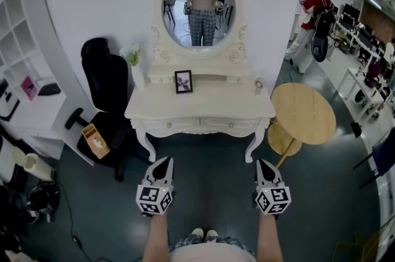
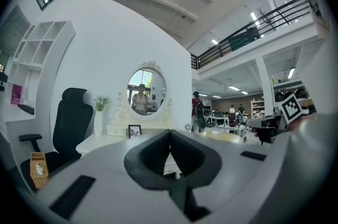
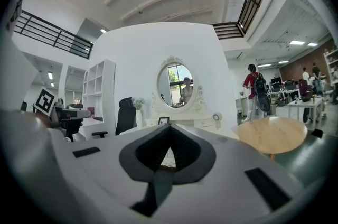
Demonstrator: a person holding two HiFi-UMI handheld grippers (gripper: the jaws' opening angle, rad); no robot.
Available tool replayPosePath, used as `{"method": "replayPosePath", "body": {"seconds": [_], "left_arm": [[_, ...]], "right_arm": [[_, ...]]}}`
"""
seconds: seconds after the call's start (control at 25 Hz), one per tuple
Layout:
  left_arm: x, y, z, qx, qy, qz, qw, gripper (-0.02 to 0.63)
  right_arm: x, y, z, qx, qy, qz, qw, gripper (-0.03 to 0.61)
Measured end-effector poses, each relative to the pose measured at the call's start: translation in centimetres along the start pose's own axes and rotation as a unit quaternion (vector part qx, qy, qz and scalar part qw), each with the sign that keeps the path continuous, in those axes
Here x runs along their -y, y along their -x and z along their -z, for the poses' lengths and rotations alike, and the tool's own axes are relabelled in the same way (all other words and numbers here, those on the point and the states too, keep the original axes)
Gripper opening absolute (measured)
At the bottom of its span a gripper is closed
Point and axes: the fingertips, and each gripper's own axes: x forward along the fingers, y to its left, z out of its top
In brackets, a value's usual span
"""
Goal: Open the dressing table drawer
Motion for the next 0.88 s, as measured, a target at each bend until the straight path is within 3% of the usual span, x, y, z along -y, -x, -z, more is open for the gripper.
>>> {"method": "replayPosePath", "body": {"seconds": [0.28,0.44,0.56,0.88], "left_arm": [[0.2,-0.1,0.1,0.008,0.018,0.028,0.9994,0.035],[-0.3,-0.1,0.1,0.013,0.023,0.034,0.9991,0.231],[-1.2,0.0,0.0,0.024,0.036,0.020,0.9989,0.341],[-3.1,-0.1,0.3,0.022,0.038,0.004,0.9990,0.381]], "right_arm": [[-0.3,0.0,0.1,-0.002,0.002,-0.001,1.000,0.015],[-0.5,-0.2,0.2,-0.003,0.002,0.001,1.000,0.015],[-0.6,-0.4,0.1,0.001,-0.002,0.004,1.000,0.015],[-1.2,-1.3,0.3,-0.001,-0.009,0.012,1.000,0.015]]}}
